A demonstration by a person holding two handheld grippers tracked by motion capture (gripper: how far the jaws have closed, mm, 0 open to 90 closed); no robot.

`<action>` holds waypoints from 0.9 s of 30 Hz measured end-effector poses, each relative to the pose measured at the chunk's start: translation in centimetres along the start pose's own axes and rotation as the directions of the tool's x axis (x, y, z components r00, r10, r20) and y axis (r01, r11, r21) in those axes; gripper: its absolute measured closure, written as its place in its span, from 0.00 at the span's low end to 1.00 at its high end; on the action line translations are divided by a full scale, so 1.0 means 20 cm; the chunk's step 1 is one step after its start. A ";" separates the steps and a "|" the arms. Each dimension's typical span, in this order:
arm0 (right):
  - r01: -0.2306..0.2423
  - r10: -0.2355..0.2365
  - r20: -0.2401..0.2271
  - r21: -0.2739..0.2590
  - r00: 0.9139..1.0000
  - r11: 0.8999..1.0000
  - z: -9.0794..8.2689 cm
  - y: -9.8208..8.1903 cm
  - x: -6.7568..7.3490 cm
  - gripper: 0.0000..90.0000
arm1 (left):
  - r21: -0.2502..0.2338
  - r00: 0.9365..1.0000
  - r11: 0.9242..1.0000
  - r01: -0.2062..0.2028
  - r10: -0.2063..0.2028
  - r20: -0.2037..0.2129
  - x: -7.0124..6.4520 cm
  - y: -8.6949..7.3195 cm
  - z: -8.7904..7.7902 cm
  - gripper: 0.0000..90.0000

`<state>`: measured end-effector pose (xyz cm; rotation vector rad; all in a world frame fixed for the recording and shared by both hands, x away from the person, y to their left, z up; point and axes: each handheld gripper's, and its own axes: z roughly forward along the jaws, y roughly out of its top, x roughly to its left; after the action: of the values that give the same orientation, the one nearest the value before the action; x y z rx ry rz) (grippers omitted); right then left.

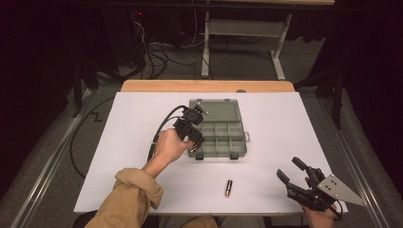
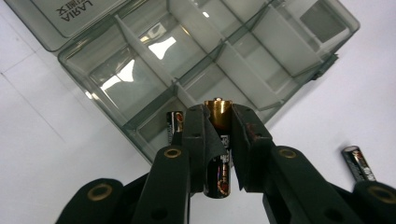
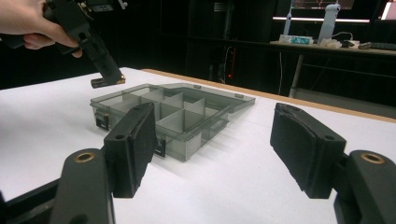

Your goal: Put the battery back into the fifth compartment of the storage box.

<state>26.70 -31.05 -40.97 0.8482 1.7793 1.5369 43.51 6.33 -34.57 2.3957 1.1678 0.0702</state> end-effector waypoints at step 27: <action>-0.005 0.005 0.001 -0.003 1.000 1.000 0.00 0.00 0.00 0.37 | 0.047 0.999 0.999 0.021 -0.019 -0.044 0.04 0.02 0.10 0.85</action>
<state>26.72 -31.12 -40.95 0.8522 1.7752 1.5415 44.87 6.03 -36.22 2.4347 1.2267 0.0898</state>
